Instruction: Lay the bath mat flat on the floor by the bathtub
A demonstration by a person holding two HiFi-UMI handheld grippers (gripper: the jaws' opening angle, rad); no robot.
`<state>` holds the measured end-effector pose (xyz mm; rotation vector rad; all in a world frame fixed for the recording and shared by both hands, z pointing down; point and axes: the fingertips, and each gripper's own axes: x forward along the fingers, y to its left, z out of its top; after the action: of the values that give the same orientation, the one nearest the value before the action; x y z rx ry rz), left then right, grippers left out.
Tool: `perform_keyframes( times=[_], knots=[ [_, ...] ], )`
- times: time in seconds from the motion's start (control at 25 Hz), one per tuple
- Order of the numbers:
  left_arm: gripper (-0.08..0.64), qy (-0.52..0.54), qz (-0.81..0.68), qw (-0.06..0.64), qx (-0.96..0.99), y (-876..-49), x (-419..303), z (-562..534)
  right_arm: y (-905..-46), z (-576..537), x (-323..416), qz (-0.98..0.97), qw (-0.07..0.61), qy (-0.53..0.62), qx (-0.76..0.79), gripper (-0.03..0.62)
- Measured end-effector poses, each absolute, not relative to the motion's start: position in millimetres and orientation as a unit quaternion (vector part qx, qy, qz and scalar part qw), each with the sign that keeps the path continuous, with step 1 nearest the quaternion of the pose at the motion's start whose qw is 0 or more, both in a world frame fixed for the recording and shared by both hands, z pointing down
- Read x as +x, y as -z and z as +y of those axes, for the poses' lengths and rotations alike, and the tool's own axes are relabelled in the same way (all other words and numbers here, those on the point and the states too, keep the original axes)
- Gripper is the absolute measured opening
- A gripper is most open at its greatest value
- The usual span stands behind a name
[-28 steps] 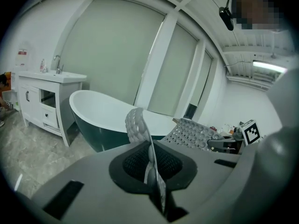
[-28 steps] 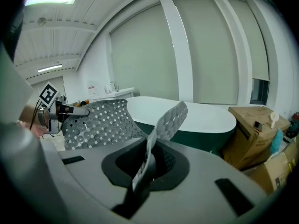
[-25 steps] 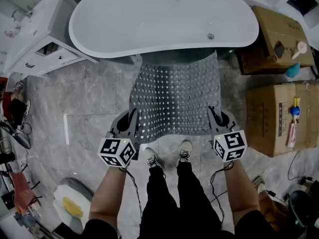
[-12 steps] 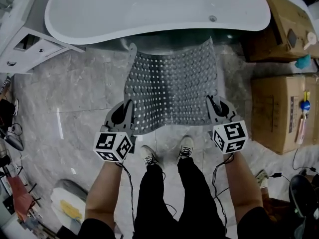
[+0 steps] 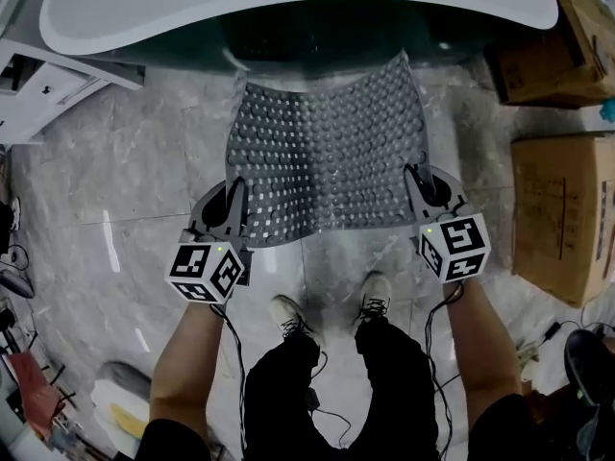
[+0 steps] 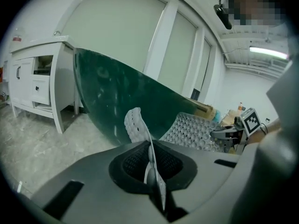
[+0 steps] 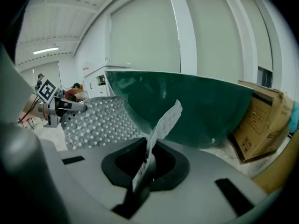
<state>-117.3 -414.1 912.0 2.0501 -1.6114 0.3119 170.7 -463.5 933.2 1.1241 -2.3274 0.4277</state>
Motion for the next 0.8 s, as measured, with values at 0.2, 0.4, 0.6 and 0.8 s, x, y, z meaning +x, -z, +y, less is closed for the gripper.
perform_keyframes(
  times=[0.2,0.4,0.6,0.8],
  knots=[
    [0.029,-0.12,-0.596,0.24,0.757,-977,-138,-417,-1001,-471,158,-0.862,0.259,-0.147,0.411,0.032],
    [0.029,-0.121,-0.6,0.223,0.759,-1037,-156,-430,-1064,-485,150,-0.864,0.249,-0.145,0.413,0.032],
    [0.029,-0.131,-0.602,0.216,0.757,-1092,-169,-433,-1120,-492,142,-0.868,0.263,-0.129,0.4,0.032],
    [0.029,-0.136,-0.604,0.228,0.751,-1129,-182,-431,-1156,-494,140,-0.865,0.267,-0.144,0.4,0.032]
  ],
)
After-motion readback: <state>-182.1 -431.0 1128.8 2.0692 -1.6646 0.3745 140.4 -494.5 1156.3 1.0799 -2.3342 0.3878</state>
